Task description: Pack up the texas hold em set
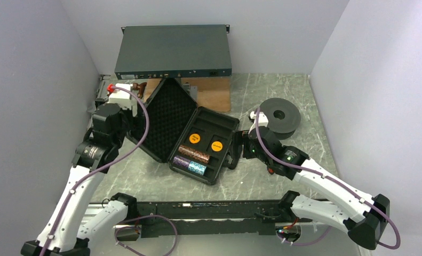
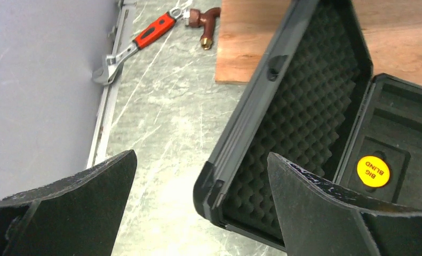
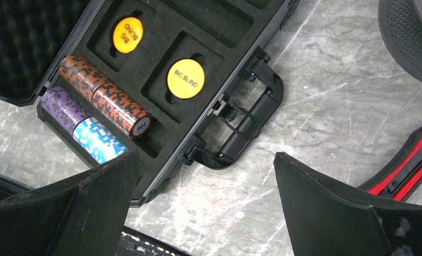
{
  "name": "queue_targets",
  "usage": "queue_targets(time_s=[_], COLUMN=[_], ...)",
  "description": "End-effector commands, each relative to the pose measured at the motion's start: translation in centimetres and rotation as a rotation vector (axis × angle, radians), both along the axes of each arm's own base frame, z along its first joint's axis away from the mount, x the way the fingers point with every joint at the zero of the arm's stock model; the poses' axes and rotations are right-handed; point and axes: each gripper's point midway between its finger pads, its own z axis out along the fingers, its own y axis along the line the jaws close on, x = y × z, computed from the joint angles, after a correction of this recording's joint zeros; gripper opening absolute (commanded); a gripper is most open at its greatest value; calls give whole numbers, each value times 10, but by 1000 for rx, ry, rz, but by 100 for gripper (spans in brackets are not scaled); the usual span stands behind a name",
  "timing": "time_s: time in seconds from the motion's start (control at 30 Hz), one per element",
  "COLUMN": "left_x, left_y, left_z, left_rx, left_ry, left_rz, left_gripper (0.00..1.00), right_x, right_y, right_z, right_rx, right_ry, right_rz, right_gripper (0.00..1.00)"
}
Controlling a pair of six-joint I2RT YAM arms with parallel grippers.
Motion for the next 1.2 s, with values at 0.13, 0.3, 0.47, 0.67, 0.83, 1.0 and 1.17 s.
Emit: queue_targets(time_s=[0.13, 0.3, 0.47, 0.67, 0.83, 1.0, 1.17], left_x=[9, 18, 30, 57, 77, 91, 95], left_y=[27, 47, 77, 92, 87, 80, 69], left_z=[7, 6, 3, -17, -45, -69, -85], left_rx=[-276, -380, -490, -661, -725, -754, -778], left_ry=[-34, -66, -100, -80, -2, 88, 115], left_rz=[77, 149, 254, 275, 232, 184, 172], left_gripper=[92, 88, 79, 70, 62, 55, 48], right_x=[13, 15, 17, 20, 25, 29, 31], right_y=[3, 0, -3, -7, -18, -29, -32], right_z=[-2, -16, -34, -57, -67, -81, -91], right_rx=[5, -23, -54, -110, -112, -39, 10], right_ry=[-28, -13, 19, 63, 88, 135, 161], right_rz=[-51, -74, -110, -129, -167, -195, -196], right_gripper=[100, 100, 100, 99, 98, 95, 95])
